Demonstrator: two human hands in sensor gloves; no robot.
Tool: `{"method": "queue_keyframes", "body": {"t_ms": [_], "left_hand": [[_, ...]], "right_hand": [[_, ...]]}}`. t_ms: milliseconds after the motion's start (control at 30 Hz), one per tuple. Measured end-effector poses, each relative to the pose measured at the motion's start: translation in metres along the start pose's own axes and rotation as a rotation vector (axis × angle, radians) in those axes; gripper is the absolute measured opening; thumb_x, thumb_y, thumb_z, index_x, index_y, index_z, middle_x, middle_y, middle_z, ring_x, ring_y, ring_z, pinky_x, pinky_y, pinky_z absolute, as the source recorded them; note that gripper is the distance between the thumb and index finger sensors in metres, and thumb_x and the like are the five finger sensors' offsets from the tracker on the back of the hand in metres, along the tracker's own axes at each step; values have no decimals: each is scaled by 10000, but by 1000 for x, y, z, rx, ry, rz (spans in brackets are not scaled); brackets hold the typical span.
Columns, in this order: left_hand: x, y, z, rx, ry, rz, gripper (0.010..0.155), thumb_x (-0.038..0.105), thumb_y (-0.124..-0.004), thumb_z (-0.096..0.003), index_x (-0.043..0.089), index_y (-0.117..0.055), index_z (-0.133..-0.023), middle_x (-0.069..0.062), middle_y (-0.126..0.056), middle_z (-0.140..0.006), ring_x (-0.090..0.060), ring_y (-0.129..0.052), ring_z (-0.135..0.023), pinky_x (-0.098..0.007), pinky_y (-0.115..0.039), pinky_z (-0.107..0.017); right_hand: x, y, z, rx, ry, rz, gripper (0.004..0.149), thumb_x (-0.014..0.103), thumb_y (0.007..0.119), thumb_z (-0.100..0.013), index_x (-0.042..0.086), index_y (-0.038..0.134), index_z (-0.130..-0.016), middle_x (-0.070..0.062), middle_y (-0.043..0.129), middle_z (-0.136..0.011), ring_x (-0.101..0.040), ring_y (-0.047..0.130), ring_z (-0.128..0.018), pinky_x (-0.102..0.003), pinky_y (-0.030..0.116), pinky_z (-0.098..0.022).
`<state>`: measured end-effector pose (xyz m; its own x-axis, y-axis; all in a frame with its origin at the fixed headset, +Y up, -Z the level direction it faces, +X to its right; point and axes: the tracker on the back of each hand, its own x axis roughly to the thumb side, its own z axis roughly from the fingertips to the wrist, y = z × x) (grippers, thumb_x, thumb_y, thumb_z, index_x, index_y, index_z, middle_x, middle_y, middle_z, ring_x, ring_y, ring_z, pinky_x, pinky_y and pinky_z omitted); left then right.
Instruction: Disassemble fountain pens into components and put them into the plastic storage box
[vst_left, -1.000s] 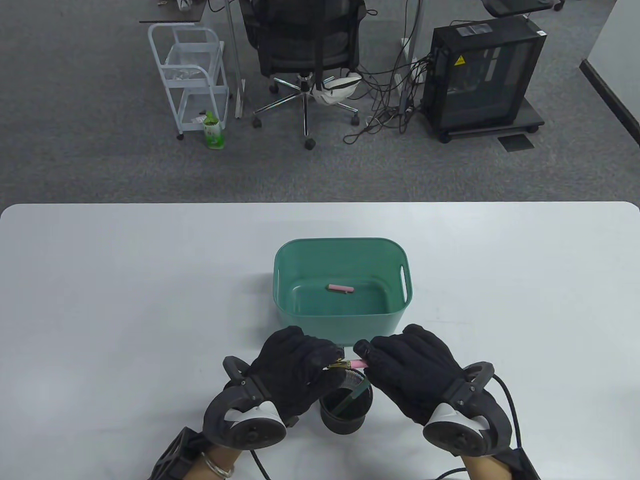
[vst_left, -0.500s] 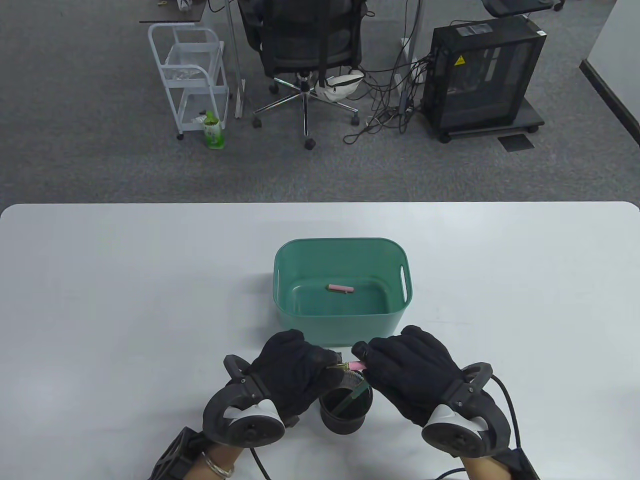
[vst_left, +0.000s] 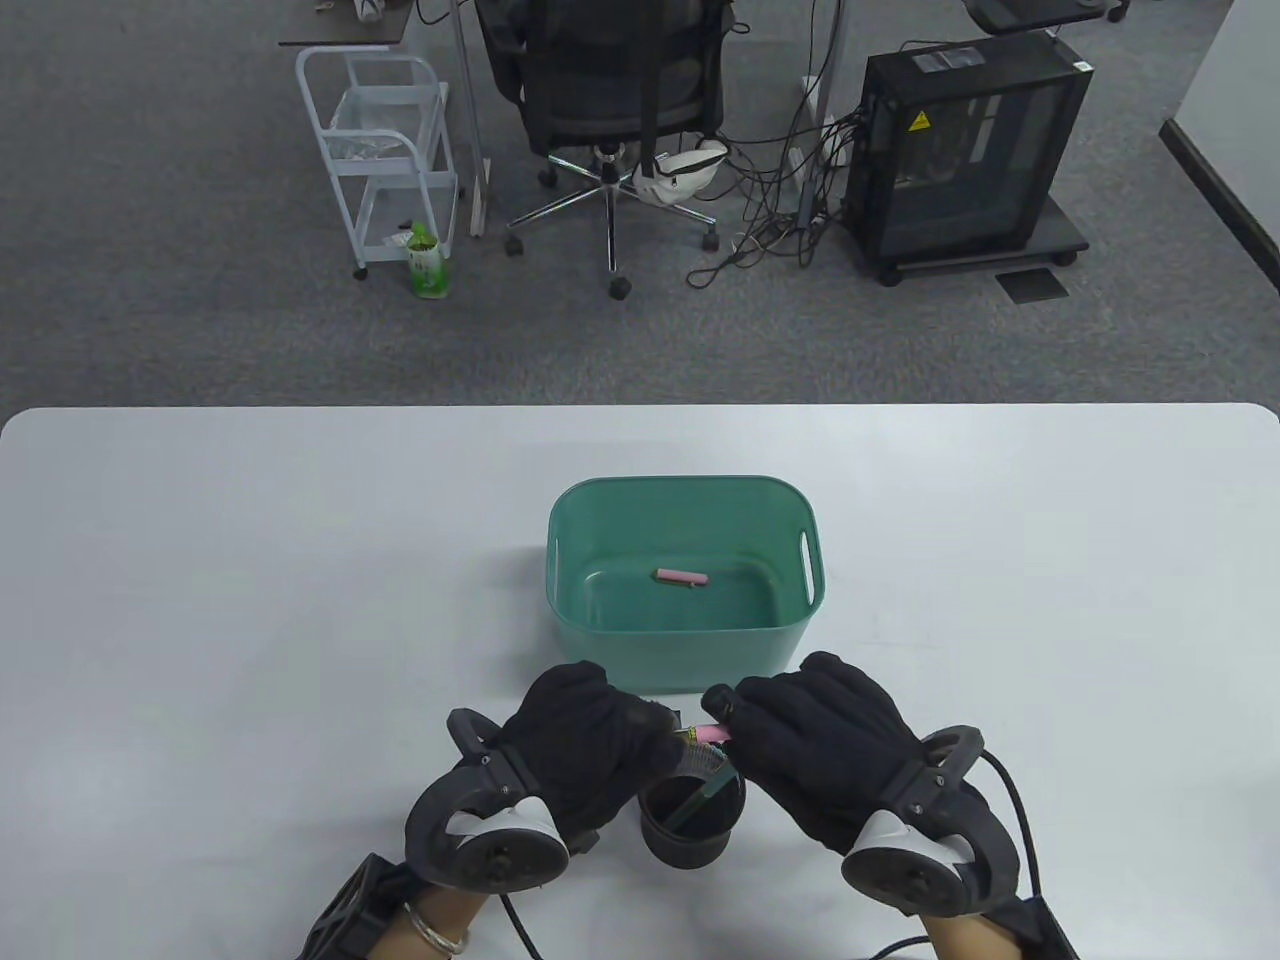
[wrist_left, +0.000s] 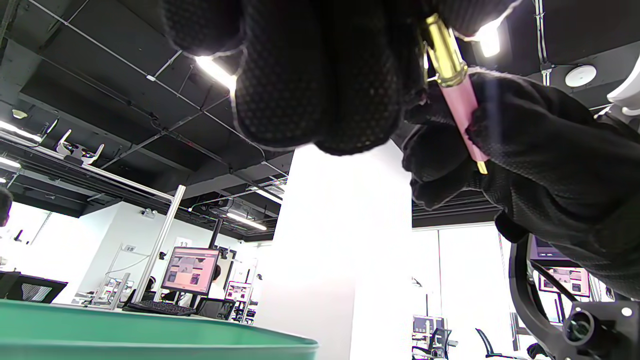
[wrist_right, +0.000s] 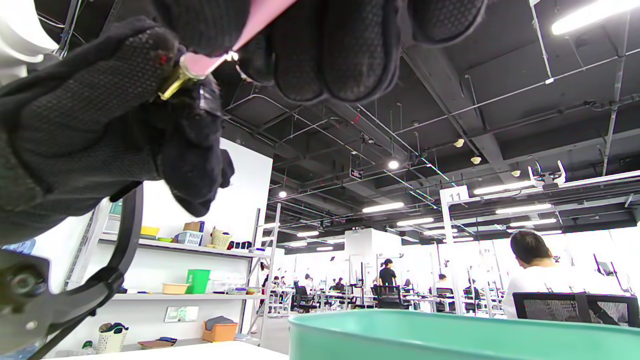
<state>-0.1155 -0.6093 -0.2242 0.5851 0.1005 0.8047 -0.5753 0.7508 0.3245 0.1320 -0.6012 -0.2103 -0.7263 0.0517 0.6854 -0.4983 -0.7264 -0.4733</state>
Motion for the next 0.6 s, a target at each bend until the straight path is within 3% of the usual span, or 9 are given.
{"method": "queue_keyframes", "body": {"t_ms": [267, 400, 600], "left_hand": [[0, -1, 0, -21, 4, -12, 640, 611, -655, -623, 126, -727, -1035, -79, -946, -902, -262, -931, -783, -527, -640, -743], [1, -1, 0, -26, 2, -26, 601, 566, -717, -627, 140, -666, -1048, -70, -894, -961, -249, -898, -833, -521, -615, -768], [2, -1, 1, -17, -10, -25, 471, 482, -733, -653, 155, -701, -990, -47, -913, -925, -229, -915, -801, -511, -623, -764]], "right_hand": [[-1, 0, 0, -4, 4, 3, 435, 461, 719, -559, 328, 825, -959, 61, 865, -885, -147, 885, -759, -467, 645, -729], [-1, 0, 0, -7, 5, 7, 434, 460, 718, -560, 327, 823, -960, 62, 864, -886, -146, 886, -758, -467, 645, -729], [-1, -1, 0, -9, 5, 9, 436, 460, 717, -560, 325, 823, -961, 63, 864, -886, -147, 886, -757, -467, 645, -729]]}}
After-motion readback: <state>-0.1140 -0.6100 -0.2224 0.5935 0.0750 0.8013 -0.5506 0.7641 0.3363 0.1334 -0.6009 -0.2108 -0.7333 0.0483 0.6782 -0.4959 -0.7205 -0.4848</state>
